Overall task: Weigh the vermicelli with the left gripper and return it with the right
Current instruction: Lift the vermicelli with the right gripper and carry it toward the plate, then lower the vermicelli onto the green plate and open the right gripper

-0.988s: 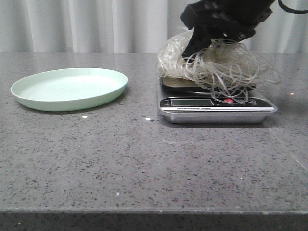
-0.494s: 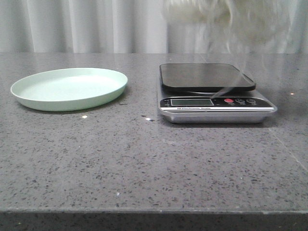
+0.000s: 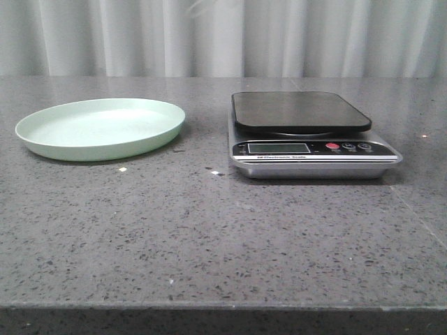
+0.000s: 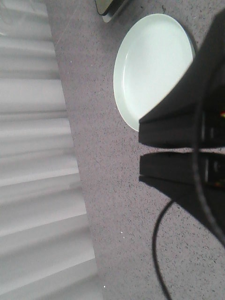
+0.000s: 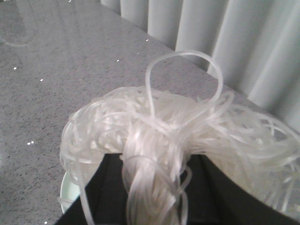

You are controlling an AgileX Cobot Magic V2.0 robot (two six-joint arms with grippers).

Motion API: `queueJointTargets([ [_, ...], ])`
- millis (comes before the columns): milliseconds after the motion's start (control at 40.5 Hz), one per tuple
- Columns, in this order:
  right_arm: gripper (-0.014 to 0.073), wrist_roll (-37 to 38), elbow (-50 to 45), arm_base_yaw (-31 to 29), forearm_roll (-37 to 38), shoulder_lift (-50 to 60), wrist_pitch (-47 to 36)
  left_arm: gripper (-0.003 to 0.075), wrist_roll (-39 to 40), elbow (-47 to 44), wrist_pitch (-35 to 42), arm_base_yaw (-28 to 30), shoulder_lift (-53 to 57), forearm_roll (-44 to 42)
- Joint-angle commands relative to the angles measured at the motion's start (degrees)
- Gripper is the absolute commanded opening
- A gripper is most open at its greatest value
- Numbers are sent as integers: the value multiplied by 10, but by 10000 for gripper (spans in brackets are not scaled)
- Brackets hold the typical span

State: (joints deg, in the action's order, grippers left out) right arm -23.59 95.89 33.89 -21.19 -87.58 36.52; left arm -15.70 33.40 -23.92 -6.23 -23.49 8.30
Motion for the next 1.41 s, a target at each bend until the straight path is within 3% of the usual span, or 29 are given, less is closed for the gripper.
queueJointTargets([
  [0,151,-5,44,20,-11,-29,-41,145,7,15,42,0,-3,6],
  [445,151,-5,81,72,-11,-204,-73,145,7,15,45,-8,-3,6],
  [1112,155,-5,81,87,-11,-253,-79,145,7,15,45,-8,-3,6],
  [1211,207,-5,81,87,-11,-253,-64,145,7,15,45,-8,-3,6],
  [1384,409,-5,81,87,-11,-251,-51,145,7,15,45,-8,-3,6],
])
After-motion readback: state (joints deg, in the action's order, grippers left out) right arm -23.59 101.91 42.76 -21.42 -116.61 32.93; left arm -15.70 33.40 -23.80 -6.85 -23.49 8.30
